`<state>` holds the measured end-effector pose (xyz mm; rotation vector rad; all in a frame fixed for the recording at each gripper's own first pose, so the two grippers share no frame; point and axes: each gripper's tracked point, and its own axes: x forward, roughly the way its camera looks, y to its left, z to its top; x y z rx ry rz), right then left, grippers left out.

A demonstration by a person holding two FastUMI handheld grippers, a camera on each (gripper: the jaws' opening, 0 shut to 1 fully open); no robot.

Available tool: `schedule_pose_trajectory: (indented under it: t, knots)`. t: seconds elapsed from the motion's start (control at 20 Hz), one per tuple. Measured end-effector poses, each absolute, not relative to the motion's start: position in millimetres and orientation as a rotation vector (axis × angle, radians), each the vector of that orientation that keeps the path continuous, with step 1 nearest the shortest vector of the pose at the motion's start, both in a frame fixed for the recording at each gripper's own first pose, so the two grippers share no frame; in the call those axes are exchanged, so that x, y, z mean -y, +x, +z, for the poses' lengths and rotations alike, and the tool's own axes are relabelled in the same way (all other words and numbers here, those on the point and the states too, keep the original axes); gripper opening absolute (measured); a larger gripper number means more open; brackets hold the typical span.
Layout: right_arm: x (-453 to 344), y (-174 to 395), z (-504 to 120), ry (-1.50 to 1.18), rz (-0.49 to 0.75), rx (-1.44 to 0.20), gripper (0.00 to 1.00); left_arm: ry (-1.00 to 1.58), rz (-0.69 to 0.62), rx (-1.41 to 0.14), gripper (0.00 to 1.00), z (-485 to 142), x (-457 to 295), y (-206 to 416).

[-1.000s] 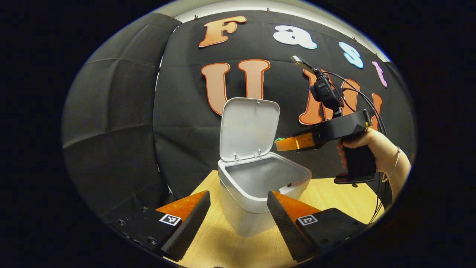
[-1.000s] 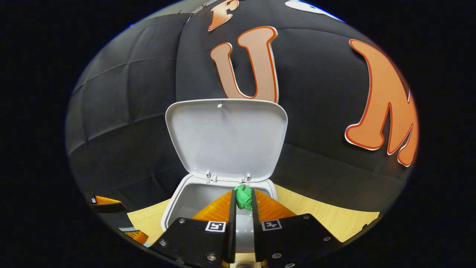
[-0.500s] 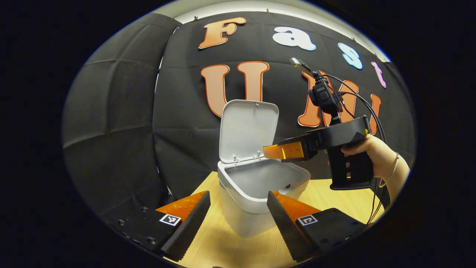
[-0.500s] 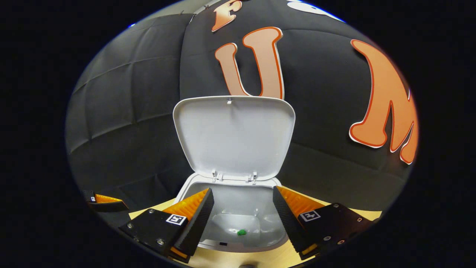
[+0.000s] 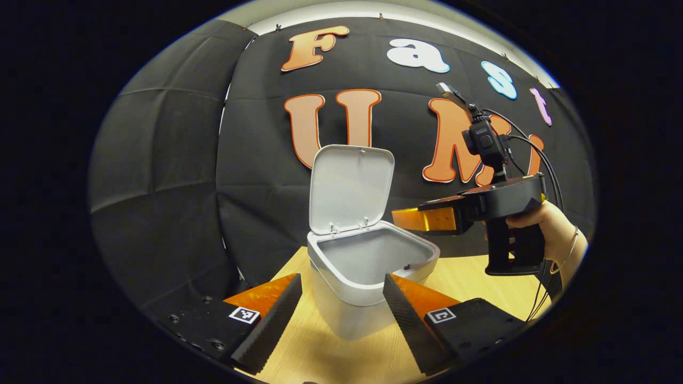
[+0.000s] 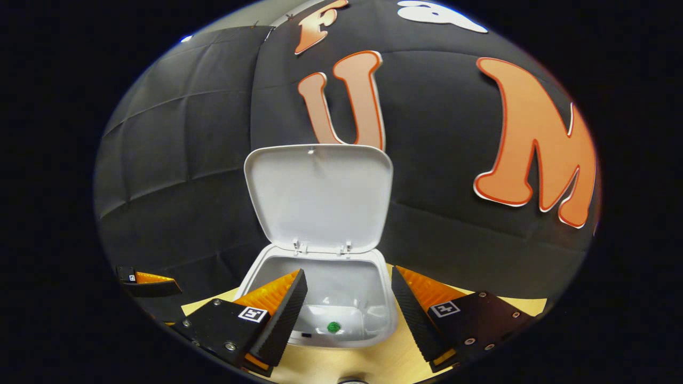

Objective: Press the lid of the desktop garbage bin to open it, pick up the crumpled paper on the desktop and throw it into the bin, then pick up the pop can on the desktop and drop it into the bin, and finally close the garbage bin lid.

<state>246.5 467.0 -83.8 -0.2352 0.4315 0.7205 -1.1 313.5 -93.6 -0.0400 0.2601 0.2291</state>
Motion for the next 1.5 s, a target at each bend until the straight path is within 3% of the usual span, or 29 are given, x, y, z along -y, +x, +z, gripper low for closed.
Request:
schedule_pose_trajectory:
  t: [0.75,1.05,1.5]
  knots:
    - [-268.8,245.0,-22.9,-0.127,0.404,-0.313,0.94,-0.016,0.118,-0.264,0.97,-94.2,-245.3,15.3]
    - [-168.3,216.1,-15.1,-0.133,0.204,-0.245,0.94,-0.019,0.069,-0.278,0.97,-103.5,-212.1,24.2]
    - [-69.9,173.5,-12.3,-0.056,0.004,-0.179,0.94,-0.001,-0.006,-0.288,0.97,-130.5,-162.3,41.6]
